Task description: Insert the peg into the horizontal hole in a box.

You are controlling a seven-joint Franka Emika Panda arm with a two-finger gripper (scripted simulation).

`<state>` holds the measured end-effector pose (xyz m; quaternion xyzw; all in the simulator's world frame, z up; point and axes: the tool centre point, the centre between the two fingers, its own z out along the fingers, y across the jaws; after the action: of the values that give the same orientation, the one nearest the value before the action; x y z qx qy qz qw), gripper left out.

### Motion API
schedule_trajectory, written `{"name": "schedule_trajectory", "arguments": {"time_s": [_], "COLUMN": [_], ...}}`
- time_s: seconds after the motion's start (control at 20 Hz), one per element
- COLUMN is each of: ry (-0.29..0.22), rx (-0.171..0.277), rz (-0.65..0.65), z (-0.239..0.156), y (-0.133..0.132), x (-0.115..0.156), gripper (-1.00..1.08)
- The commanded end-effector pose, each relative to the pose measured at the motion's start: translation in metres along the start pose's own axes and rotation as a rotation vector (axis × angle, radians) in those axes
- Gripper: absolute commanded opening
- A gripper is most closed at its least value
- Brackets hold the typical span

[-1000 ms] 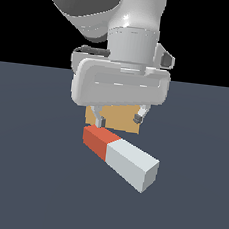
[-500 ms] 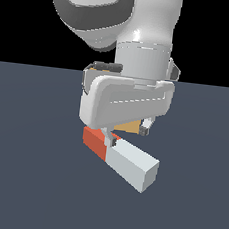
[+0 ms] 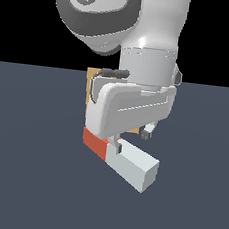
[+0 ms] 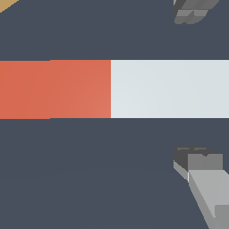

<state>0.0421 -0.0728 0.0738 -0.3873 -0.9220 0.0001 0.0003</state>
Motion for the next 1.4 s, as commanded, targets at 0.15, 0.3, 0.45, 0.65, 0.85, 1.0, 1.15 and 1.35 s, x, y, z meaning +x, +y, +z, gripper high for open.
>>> {"name": "schedule_trajectory", "arguments": {"time_s": [0.15,0.3,0.45,0.65,0.85,1.0,1.15,1.35], "ry": [0.000,0.000,0.000,0.000,-0.001,-0.001,-0.001,-0.001], "rx": [0.000,0.000,0.000,0.000,0.000,0.000,0.000,0.000], "rz": [-0.001,-0.002,-0.004,-0.005,-0.005,-0.005,-0.005,-0.005], "z": [0.006,0.017,0.034,0.048,0.050,0.050,0.050,0.050], "y": [0.000,0.000,0.000,0.000,0.001,0.001,0.001,0.001], "x": [0.000,0.000,0.001,0.000,0.000,0.000,0.000,0.000], "gripper": [1.00,1.00,1.00,1.00,1.00,-1.00,-1.00,-1.00]}}
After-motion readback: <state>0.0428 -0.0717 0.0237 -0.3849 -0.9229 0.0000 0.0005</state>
